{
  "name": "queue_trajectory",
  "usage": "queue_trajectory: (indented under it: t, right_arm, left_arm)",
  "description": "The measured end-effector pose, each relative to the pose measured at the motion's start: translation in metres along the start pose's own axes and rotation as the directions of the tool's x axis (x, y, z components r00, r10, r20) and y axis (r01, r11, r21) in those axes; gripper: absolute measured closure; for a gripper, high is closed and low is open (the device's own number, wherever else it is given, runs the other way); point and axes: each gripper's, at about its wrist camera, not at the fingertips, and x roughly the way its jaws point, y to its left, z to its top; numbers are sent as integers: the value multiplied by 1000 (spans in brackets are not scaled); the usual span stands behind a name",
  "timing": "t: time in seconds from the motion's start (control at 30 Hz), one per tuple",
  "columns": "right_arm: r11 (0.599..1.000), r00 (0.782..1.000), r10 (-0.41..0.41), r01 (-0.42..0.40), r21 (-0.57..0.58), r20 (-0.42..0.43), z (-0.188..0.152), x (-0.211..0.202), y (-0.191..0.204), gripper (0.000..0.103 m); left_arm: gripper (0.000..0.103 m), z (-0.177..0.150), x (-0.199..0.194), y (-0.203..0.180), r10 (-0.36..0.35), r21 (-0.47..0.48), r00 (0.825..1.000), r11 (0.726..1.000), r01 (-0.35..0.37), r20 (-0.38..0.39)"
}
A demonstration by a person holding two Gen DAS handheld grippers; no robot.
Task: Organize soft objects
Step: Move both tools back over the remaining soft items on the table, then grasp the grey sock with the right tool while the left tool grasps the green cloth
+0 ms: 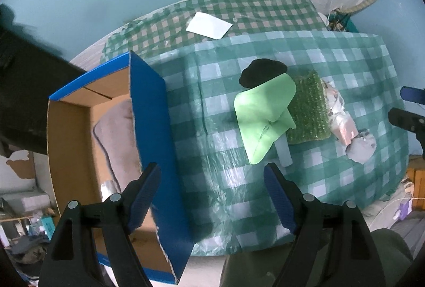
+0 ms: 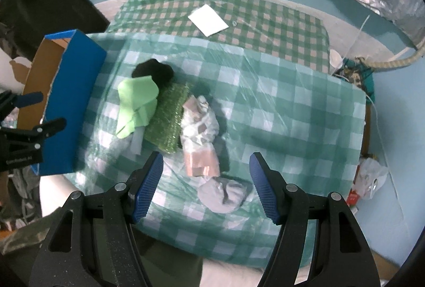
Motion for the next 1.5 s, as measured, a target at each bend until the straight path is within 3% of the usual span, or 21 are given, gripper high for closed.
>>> queue_trajectory:
  t: [0.43, 0.8, 1.13, 1.17, 1.3, 1.43, 1.47, 1.5]
  right_arm:
    - [1000, 997, 1, -2, -17, -78, -30, 43, -16, 35]
    - [996, 989, -44, 32, -88, -141, -61, 83, -19, 34]
    - [985, 987, -62, 38, -166, -147, -72, 109, -12, 34]
    - [985, 988, -55, 30, -168, -146, -73, 110, -11, 36]
    - [990, 989, 5, -26, -137, -147, -73, 111, -8, 64]
    - [993, 989, 36, -52, -110, -145, -73, 107, -7, 78]
    - [993, 988, 40, -55, -102, -148, -72, 106, -6, 80]
    - [994, 987, 45, -60, -95, -151, -70, 104, -5, 81]
  left_arm:
    - [22, 17, 35, -26, 19, 107, 999, 994, -15, -40]
    - [21, 33, 63, -37, 28, 198, 999, 980, -20, -39]
    - [16, 51, 86, -34, -10, 210, 996, 977, 29, -91]
    - [16, 53, 86, -34, -12, 215, 996, 976, 30, -87]
    - [15, 57, 89, -36, -29, 234, 996, 971, 48, -86]
    - [15, 60, 97, -42, -32, 251, 996, 966, 53, -87]
    - [18, 61, 99, -43, -32, 253, 996, 966, 53, -87]
    - [29, 61, 101, -43, -34, 254, 996, 966, 55, -88]
